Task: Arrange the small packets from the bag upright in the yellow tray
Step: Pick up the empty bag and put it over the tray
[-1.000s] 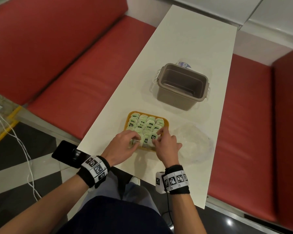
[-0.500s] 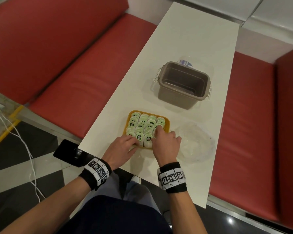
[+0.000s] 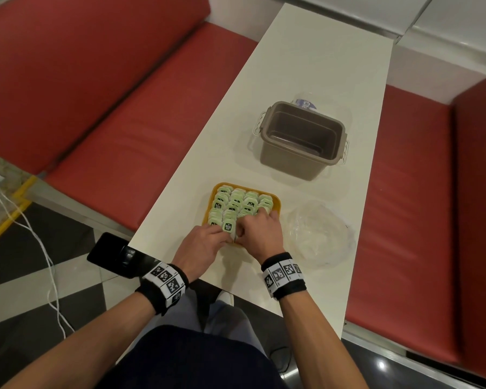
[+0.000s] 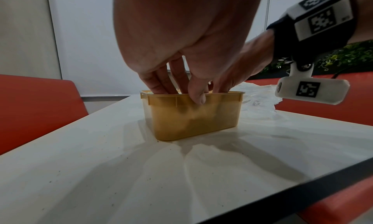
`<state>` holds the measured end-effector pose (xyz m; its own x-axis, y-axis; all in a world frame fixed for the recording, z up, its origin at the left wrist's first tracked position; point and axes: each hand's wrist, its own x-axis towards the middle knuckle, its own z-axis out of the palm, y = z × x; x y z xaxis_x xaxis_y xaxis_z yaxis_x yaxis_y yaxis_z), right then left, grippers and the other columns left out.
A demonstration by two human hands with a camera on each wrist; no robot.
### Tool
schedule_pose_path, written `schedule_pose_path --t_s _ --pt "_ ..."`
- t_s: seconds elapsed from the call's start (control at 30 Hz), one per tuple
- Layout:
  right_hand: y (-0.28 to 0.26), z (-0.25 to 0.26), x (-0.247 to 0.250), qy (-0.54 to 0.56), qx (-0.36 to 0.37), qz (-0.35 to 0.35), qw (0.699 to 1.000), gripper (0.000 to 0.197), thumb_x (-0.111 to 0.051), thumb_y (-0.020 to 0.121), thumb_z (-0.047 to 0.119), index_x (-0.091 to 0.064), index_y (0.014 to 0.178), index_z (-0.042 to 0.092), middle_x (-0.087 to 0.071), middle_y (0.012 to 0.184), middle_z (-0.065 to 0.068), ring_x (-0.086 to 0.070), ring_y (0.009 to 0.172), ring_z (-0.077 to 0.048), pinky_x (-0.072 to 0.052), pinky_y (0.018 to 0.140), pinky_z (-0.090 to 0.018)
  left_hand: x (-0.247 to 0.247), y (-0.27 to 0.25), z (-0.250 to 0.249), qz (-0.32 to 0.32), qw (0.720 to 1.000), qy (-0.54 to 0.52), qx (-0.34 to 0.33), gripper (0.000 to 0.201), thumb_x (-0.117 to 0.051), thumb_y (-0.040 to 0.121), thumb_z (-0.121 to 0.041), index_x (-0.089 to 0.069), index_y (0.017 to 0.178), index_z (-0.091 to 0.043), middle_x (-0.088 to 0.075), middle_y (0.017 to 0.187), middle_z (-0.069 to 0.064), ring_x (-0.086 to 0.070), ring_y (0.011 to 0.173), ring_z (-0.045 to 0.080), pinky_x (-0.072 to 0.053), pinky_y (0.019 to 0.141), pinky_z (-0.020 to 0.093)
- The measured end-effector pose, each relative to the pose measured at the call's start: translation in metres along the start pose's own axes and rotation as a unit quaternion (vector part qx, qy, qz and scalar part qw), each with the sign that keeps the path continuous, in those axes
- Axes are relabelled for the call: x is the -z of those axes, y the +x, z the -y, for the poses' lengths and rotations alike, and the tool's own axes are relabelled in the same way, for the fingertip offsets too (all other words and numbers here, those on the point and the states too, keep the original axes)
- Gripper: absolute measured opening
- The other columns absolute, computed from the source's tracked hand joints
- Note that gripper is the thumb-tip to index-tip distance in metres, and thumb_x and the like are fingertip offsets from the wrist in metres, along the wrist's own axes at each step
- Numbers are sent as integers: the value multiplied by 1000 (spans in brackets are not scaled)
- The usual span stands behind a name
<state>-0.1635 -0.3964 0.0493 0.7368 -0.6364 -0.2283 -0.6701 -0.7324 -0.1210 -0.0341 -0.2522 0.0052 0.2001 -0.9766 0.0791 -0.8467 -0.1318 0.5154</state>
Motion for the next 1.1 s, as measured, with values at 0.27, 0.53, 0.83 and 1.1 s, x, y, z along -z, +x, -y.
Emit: schedule_pose_path --t_s 0.27,0.53,0.83,1.1 --pt "2 -7 -2 -19 30 17 999 21 -72 96 49 -80 96 30 -73 92 0 -59 108 -26 -37 96 -46 3 0 0 -3 1000 -12 -1 23 -57 104 -27 -79 104 -28 -73 98 -10 -67 89 19 -51 75 37" --pt "3 -4 0 -22 24 19 999 7 -79 92 39 -78 93 31 -73 93 4 -61 111 -25 -37 102 -46 4 0 1 -2 1000 -17 -8 25 -56 103 -31 -80 102 -26 -73 96 -9 -66 87 19 -53 74 40" --pt "-15 -13 16 78 -13 -56 995 24 -56 104 37 -79 103 30 -76 92 3 -60 101 -28 -45 88 -43 8 0 -2 -4 1000 5 -23 15 -78 96 -13 -80 105 -24 -74 99 -7 -68 89 20 -56 75 39" --pt "-68 -158 20 259 -421 -214 843 64 -72 97 51 -53 146 15 -55 148 -23 -50 134 -48 -47 106 -57 27 -2 -14 3 997 -72 20 28 -74 100 -25 -72 128 -22 -68 118 -9 -63 112 11 -56 97 34"
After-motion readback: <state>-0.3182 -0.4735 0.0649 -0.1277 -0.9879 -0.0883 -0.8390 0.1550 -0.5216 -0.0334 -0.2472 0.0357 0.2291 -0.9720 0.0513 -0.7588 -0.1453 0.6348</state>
